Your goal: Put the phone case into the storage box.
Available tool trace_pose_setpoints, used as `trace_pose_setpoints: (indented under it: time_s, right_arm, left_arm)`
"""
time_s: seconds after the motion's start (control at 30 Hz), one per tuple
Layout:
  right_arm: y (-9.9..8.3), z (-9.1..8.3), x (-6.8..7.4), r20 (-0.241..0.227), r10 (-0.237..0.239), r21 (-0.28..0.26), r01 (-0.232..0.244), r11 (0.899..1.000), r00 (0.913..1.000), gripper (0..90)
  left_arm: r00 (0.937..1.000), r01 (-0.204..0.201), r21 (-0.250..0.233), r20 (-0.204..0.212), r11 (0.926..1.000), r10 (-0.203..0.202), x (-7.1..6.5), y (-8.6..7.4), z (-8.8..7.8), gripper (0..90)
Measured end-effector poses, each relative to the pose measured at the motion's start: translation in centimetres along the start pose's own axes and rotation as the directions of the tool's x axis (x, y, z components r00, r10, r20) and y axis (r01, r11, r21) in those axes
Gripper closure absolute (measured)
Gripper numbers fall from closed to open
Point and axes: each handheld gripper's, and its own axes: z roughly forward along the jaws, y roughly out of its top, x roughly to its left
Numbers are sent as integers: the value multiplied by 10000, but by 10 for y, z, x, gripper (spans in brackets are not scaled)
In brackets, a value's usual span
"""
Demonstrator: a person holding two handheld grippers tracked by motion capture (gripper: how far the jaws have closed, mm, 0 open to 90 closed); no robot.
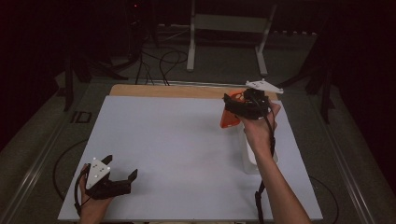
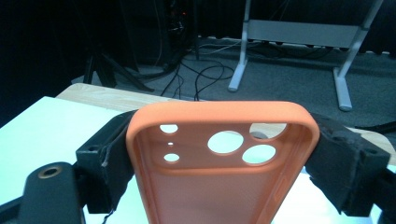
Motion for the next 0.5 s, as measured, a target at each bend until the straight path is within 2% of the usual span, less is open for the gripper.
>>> trace_pose_setpoints:
  time_s: [0.5]
  right_arm:
    - [4, 6, -13, 415, 125, 20, -126, 9999, 9991, 161]
  left_arm:
    - [10000, 13, 14, -13, 10000, -13, 0, 0, 0, 6]
